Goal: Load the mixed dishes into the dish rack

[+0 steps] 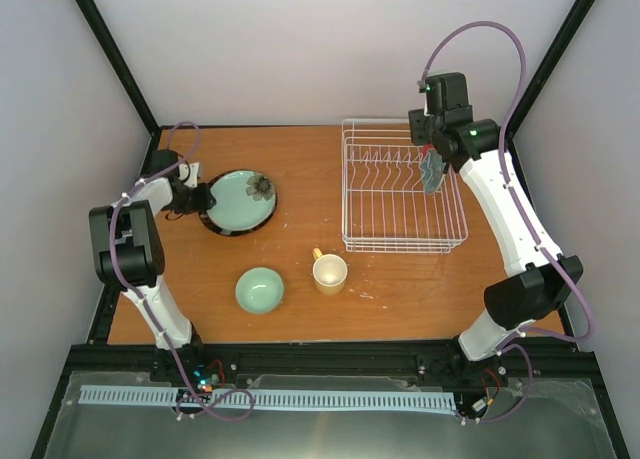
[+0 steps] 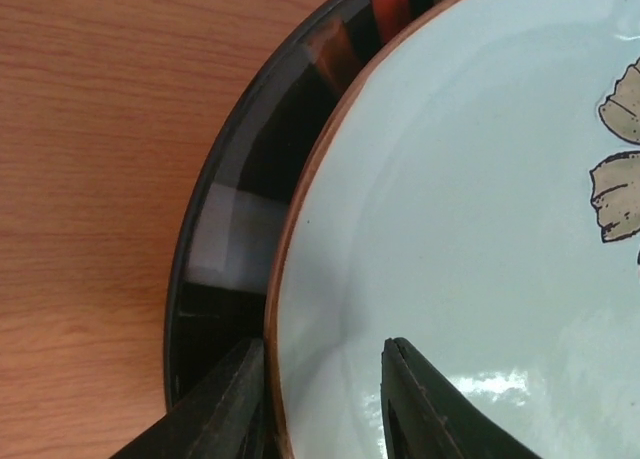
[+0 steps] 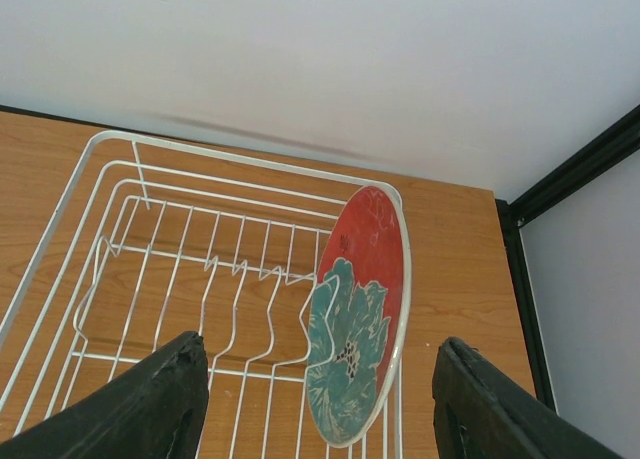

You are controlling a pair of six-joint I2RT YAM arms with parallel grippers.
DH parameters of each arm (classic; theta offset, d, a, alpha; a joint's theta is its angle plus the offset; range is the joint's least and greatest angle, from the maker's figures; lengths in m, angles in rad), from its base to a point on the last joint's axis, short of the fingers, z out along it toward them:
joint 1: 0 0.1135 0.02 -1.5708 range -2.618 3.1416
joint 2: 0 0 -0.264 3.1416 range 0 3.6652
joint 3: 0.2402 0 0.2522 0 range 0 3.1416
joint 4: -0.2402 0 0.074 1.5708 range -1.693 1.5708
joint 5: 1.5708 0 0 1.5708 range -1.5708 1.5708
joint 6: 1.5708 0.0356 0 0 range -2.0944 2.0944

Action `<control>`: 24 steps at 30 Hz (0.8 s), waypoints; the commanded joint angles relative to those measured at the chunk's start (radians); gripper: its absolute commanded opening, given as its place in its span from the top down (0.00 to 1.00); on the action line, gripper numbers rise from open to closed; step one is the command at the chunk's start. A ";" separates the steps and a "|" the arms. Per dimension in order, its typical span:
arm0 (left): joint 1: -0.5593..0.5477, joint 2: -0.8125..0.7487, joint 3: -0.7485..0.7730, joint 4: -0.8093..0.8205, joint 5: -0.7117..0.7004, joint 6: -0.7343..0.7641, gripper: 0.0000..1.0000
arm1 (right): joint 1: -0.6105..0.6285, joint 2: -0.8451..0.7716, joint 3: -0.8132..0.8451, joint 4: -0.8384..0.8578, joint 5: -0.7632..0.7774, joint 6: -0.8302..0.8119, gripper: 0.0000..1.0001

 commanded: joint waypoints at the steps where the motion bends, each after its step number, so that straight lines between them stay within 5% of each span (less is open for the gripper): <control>1: -0.018 0.066 -0.047 -0.001 0.024 0.009 0.69 | 0.008 0.014 0.033 -0.005 -0.002 -0.010 0.39; 8: -0.018 0.084 -0.087 0.024 0.051 0.004 0.78 | 0.008 0.017 0.026 -0.005 -0.006 -0.008 0.39; 13: -0.018 0.077 -0.098 0.023 0.069 0.007 0.99 | 0.008 0.022 0.028 -0.001 -0.024 -0.002 0.39; 24: -0.019 0.010 -0.061 0.001 0.108 -0.009 0.99 | 0.037 0.027 0.032 0.029 -0.091 0.005 0.40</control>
